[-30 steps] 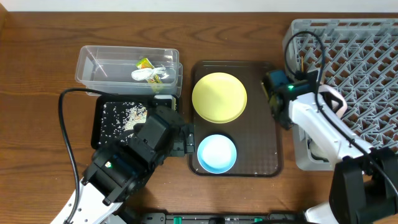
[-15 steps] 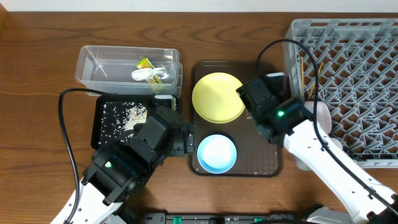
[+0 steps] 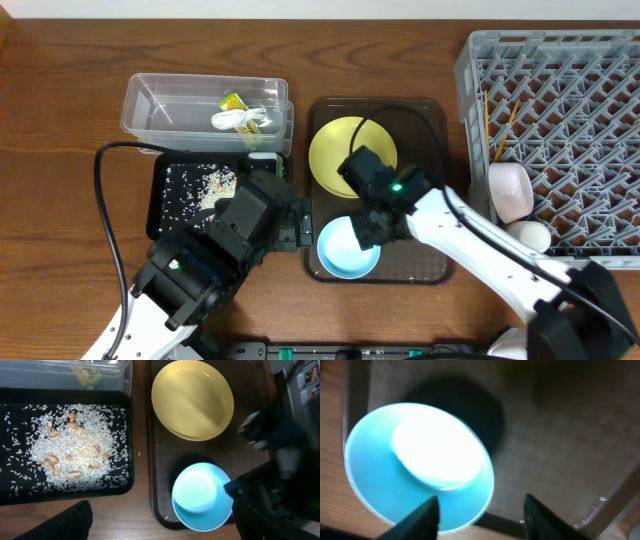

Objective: Sort waste into correct bins and load items into the dishwasher rack
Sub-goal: 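Reach the right gripper to the blue bowl and grasp its rim, then carry the blue bowl right and place it in the dish rack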

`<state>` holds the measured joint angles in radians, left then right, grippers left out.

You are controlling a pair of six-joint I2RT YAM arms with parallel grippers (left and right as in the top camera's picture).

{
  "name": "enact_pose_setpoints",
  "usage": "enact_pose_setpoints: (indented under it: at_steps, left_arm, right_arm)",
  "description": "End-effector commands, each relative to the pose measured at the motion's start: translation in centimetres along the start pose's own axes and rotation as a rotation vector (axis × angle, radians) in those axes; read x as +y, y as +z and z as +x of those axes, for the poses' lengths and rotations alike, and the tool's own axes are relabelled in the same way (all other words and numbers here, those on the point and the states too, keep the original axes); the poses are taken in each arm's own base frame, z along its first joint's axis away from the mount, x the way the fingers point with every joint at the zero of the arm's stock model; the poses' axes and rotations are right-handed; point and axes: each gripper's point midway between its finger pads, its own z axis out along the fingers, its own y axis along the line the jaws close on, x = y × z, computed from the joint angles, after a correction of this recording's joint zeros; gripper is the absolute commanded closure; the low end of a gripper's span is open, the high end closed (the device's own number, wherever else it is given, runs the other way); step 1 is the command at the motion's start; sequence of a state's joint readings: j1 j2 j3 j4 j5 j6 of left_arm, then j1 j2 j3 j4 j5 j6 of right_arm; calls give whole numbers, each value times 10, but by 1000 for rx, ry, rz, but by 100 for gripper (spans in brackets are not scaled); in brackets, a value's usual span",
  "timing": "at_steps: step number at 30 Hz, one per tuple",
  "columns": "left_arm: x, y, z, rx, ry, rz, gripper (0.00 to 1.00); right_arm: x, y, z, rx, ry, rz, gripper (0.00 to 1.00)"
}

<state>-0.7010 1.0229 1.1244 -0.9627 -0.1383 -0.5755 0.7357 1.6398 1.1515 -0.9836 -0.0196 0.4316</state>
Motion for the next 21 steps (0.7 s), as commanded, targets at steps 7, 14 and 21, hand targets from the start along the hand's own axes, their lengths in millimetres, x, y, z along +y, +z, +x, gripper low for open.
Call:
enact_pose_setpoints:
  at_steps: [7, 14, 21]
  left_arm:
    - [2, -4, -5, -21, 0, -7, 9]
    - [2, -4, -5, -21, 0, -7, 8]
    - [2, -4, -5, -21, 0, -7, 9]
  right_arm:
    - [-23, 47, 13, 87, 87, 116, 91]
    - [-52, 3, -11, -55, 121, 163, 99]
    - [-164, -118, -57, -521, 369, 510, 99]
